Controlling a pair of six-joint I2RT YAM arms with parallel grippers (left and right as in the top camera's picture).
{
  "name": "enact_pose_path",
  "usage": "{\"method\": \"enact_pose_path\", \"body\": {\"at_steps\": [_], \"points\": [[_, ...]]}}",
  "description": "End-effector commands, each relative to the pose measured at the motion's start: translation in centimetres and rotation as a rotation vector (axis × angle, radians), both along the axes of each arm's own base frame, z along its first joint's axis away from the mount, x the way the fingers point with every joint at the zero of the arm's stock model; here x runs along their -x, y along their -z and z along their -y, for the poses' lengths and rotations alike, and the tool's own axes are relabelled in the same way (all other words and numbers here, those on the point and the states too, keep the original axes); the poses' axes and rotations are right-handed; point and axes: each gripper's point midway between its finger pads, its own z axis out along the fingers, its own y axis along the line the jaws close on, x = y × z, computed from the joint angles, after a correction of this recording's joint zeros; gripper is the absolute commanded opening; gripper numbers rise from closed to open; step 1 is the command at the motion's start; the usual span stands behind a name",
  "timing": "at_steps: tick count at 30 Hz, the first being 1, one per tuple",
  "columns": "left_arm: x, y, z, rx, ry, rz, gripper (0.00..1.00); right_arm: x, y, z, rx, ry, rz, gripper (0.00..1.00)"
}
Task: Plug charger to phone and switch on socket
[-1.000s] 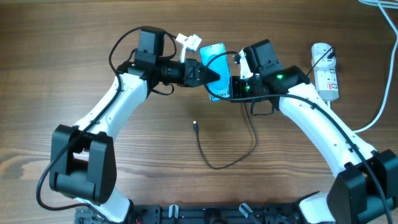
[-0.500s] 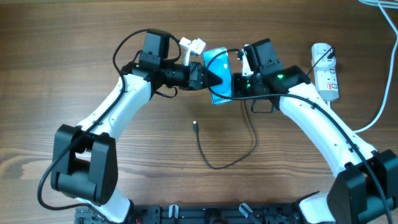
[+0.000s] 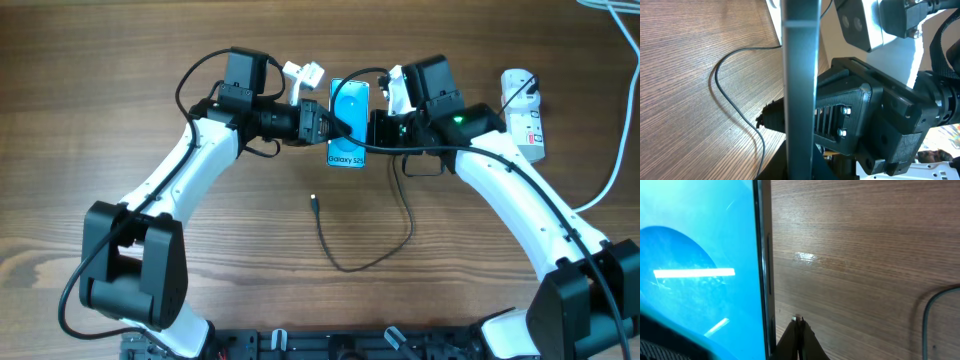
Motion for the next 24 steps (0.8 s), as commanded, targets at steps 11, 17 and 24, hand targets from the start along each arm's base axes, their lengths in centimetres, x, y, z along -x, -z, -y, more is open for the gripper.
{"method": "enact_pose_path", "body": {"at_steps": [11,17,24], "points": [[0.6,-1.3,0.8,0.020,0.034,0.044,0.09,-0.5,-1.3,-2.5,-0.025,-0.173,0.151,0.06],[1.0,-1.0,0.7,0.010,0.036,0.015,0.07,-0.5,-1.4,-2.6,-0.024,-0.184,0.161,0.06],[1.3,-1.1,1.2,0.010,0.048,0.025,0.21,-0.5,-1.4,-2.6,-0.026,-0.182,0.160,0.05]]}}
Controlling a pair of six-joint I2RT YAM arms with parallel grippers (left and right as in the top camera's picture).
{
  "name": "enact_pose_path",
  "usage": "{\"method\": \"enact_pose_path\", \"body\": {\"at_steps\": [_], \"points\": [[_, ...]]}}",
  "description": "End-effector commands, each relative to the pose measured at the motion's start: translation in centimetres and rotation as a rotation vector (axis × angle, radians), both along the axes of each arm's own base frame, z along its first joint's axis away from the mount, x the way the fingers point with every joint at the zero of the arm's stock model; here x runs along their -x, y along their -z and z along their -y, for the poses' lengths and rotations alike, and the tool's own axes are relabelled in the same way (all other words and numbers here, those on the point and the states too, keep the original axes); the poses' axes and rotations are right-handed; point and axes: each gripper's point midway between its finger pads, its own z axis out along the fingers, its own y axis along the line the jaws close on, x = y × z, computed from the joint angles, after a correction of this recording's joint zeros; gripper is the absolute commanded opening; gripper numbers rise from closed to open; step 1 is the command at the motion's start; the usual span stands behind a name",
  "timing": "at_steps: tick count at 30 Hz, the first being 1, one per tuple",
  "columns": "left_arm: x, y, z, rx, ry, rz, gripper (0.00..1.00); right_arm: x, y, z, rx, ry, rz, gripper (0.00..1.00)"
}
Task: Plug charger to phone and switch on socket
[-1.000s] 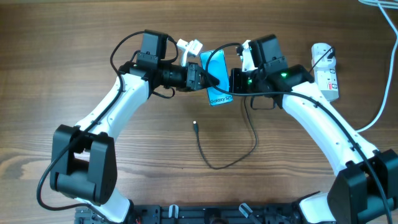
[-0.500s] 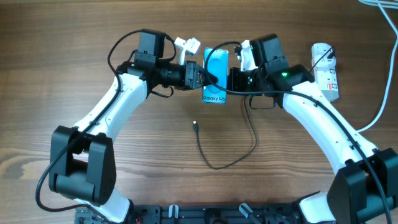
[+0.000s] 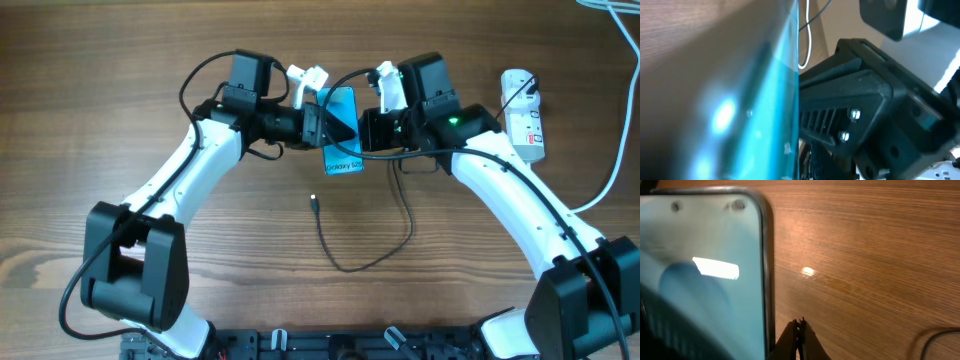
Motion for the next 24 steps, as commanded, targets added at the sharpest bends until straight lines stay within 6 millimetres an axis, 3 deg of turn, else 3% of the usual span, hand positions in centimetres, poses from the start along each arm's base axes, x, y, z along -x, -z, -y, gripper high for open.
{"method": "enact_pose_path", "body": {"at_steps": [1,5,9,13,17,20,24], "points": [[0.5,-1.4,0.6,0.030,0.033,0.043,0.17,0.6,-0.9,-1.5,-0.048,-0.064,0.009,0.04],[0.4,-1.4,0.7,0.031,0.033,0.048,0.04,0.7,-1.0,-1.7,-0.068,-0.050,-0.016,0.04],[0.0,-1.5,0.6,0.029,0.025,0.068,0.04,0.8,-0.7,-1.5,-0.062,-0.027,-0.035,0.05],[-0.4,-1.6,0.1,0.032,0.013,0.079,0.04,0.2,0.1,0.1,0.011,0.037,-0.031,0.07],[1.3,-4.4,-0.6,0.218,0.171,0.219,0.04,0.1,-1.1,-0.5,-0.074,-0.049,-0.004,0.11],[1.2,-5.1,-1.5,0.263,0.183,0.251,0.04,-0.9,-1.8,1.2,-0.137,-0.023,-0.010,0.14],[1.3,-5.6,-1.8,0.292,0.194,0.254,0.04,0.0,-5.2,2.0,-0.366,-0.216,0.047,0.40]]}}
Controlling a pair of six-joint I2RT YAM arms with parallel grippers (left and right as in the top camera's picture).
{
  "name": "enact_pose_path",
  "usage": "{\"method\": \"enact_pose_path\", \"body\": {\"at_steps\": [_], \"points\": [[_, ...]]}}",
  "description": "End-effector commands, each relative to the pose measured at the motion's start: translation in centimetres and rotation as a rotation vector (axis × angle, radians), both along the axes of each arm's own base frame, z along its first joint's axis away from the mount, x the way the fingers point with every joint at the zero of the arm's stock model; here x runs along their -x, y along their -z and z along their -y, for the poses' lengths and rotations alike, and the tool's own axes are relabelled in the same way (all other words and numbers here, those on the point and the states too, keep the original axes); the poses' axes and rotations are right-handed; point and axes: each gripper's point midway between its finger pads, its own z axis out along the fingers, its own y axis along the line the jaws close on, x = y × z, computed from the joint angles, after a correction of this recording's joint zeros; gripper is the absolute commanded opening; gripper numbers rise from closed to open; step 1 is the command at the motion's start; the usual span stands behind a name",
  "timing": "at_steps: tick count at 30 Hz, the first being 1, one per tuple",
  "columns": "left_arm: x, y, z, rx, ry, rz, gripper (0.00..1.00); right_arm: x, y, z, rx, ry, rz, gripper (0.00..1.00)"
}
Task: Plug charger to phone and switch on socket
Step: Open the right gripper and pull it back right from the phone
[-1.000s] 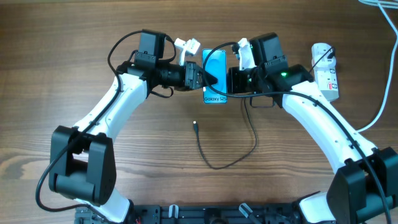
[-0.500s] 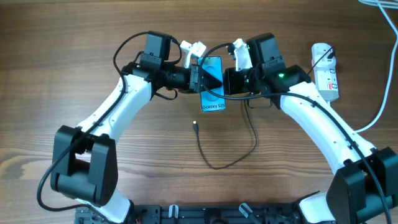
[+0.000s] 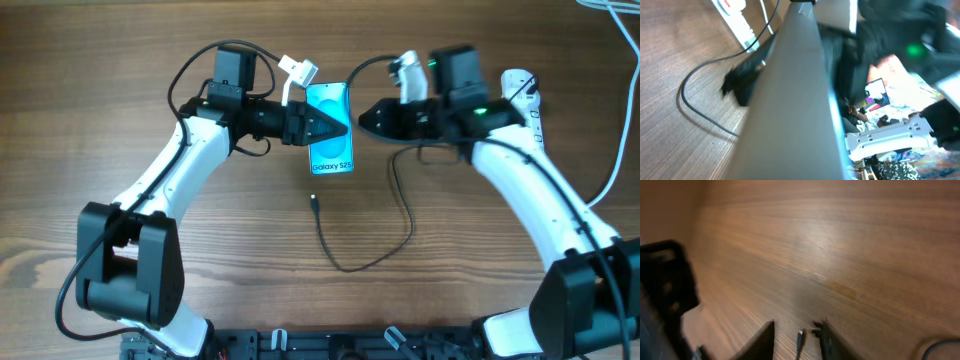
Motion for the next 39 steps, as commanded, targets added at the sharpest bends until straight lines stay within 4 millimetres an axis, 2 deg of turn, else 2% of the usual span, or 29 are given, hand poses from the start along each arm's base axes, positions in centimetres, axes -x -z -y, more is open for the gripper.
{"method": "enact_pose_path", "body": {"at_steps": [1,5,7,11,18,19,23,25,31,32,34,39], "points": [[1.3,-3.0,-0.2,0.126,0.088,0.071,0.04,1.7,-4.8,-0.3,-0.287,-0.244,0.100,0.45],[1.8,-4.1,-0.3,0.185,0.132,0.101,0.05,3.6,-8.2,-0.2,-0.482,-0.406,0.197,0.45],[1.9,-4.1,-0.1,0.185,0.137,0.100,0.05,4.4,-9.3,-0.5,-0.541,-0.457,0.220,0.44],[2.9,-4.0,1.1,0.184,0.174,0.089,0.06,4.6,-9.5,-1.2,-0.543,-0.484,0.238,0.36],[4.1,-3.8,2.8,0.173,0.215,0.088,0.05,4.0,-9.8,-1.4,-0.534,-0.481,0.267,0.34],[4.3,-3.8,2.9,0.173,0.220,0.088,0.06,3.6,-9.5,-1.3,-0.515,-0.458,0.253,0.30],[4.2,-3.7,3.0,0.167,0.217,0.091,0.09,2.8,-8.6,-1.2,-0.468,-0.398,0.217,0.04],[4.2,-3.7,3.0,0.168,0.218,0.093,0.15,2.8,-8.6,-1.1,-0.467,-0.396,0.217,0.04],[3.4,-3.7,2.4,0.163,0.190,0.115,0.15,2.2,-8.1,-0.9,-0.436,-0.360,0.206,0.04],[3.2,-3.7,2.3,0.163,0.186,0.115,0.24,2.2,-8.1,-0.8,-0.438,-0.356,0.200,0.04],[3.1,-3.7,2.1,0.162,0.179,0.116,0.33,2.0,-8.1,-0.7,-0.435,-0.349,0.201,0.04],[2.9,-3.7,1.9,0.162,0.174,0.116,0.37,1.4,-7.8,-0.5,-0.418,-0.310,0.183,0.04]]}}
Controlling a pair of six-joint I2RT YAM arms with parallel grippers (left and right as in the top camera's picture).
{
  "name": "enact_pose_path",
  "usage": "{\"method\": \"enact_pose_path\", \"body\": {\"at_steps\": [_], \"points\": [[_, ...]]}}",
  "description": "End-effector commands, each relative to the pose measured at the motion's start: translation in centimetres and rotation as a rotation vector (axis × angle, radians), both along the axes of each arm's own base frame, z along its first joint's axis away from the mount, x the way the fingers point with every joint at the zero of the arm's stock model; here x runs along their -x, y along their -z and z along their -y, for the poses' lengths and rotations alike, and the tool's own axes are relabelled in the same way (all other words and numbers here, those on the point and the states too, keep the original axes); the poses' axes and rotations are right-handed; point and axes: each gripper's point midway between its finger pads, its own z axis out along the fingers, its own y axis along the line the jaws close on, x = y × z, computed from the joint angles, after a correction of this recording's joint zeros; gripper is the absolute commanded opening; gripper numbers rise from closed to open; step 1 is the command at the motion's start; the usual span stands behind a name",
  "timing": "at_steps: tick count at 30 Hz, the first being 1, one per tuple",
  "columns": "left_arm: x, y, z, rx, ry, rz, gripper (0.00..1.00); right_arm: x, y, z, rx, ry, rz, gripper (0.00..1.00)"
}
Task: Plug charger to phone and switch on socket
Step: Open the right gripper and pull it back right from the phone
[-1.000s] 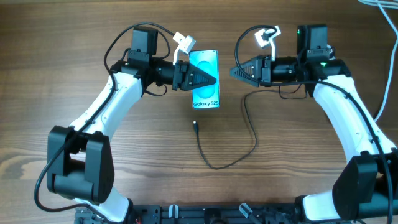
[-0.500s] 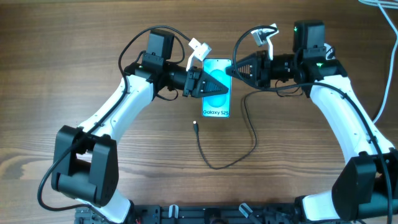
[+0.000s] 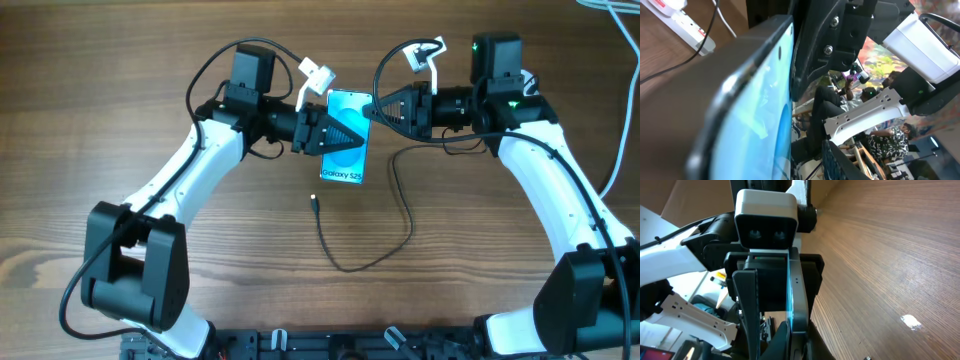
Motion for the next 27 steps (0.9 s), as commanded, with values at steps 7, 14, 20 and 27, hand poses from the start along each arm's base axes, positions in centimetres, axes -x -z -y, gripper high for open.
{"method": "enact_pose_path", "body": {"at_steps": [7,14,20,27], "points": [[0.2,-1.5,-0.4,0.038,0.017,0.029,0.31,-1.7,-0.4,0.4,0.018,0.074,-0.008,0.04],[-0.4,-1.5,-1.1,0.032,-0.009,-0.001,0.33,-2.1,-0.1,0.6,0.034,0.095,-0.011,0.04],[-0.7,-1.6,-1.4,0.032,-0.017,-0.010,0.22,-2.1,-0.1,0.6,0.035,0.097,-0.011,0.05],[-0.4,-1.6,-1.1,0.032,-0.006,-0.011,0.20,-2.2,-0.2,0.6,0.034,0.097,-0.003,0.04]]}}
